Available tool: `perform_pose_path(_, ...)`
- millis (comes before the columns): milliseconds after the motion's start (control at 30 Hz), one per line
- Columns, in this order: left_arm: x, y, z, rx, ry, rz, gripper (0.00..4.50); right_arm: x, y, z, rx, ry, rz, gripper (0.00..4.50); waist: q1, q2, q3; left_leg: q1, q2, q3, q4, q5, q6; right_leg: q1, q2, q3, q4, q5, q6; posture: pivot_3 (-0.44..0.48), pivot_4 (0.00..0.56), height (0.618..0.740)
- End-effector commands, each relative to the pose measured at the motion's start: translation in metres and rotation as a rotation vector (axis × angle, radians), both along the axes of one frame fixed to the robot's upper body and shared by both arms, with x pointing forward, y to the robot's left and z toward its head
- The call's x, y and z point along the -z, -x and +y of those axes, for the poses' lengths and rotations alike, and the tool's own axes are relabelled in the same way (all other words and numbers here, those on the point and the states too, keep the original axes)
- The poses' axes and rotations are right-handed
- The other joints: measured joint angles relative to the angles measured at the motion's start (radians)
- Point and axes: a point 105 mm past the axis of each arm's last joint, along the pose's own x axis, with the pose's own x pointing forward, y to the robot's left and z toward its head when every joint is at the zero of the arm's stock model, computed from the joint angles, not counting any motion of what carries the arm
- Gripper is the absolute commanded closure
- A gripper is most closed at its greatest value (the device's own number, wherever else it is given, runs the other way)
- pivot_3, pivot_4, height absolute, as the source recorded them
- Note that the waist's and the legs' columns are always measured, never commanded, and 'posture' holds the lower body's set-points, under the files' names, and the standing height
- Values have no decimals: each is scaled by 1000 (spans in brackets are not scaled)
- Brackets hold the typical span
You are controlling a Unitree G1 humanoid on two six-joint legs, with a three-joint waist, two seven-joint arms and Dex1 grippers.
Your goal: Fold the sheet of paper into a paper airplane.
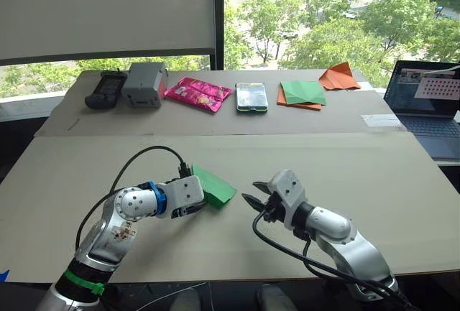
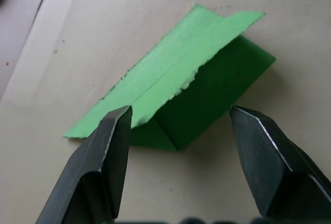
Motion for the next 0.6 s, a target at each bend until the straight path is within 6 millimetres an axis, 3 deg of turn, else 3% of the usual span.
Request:
perform_pose_path(33,-29,12,21,35,125,17,1273,-14,10,19,-107,-5,-85,434,-4,0,0,0,0,0,0,0,0,0,0,0,1,0,0,0,150,740)
perform_pose_path(100,-29,21,38,24,184,94,1273,-11,16,31,-168,4,-92,62,-15,1,-1,2,0,0,-2,0,0,0,0,0,1,0,0,0,150,740)
perform_pose_path(267,-11,17,78,-73,195,96,1273,-2,1,50,-151,24,-144,62,-23,1,0,4,1,0,-2,0,0,0,0,-1,1,0,-1,0,150,740)
perform_pose_path(433,-15,21,66,-55,356,59,1273,11,-8,56,-167,122,-207,62,-1,0,1,1,1,0,0,1,-2,0,-1,-1,0,0,-1,0,150,740)
perform_pose_path(600,-6,27,61,-76,414,84,1273,21,-16,60,-146,176,-242,62,-2,-2,-1,1,1,1,0,1,-2,0,-1,-1,2,0,-1,0,150,740)
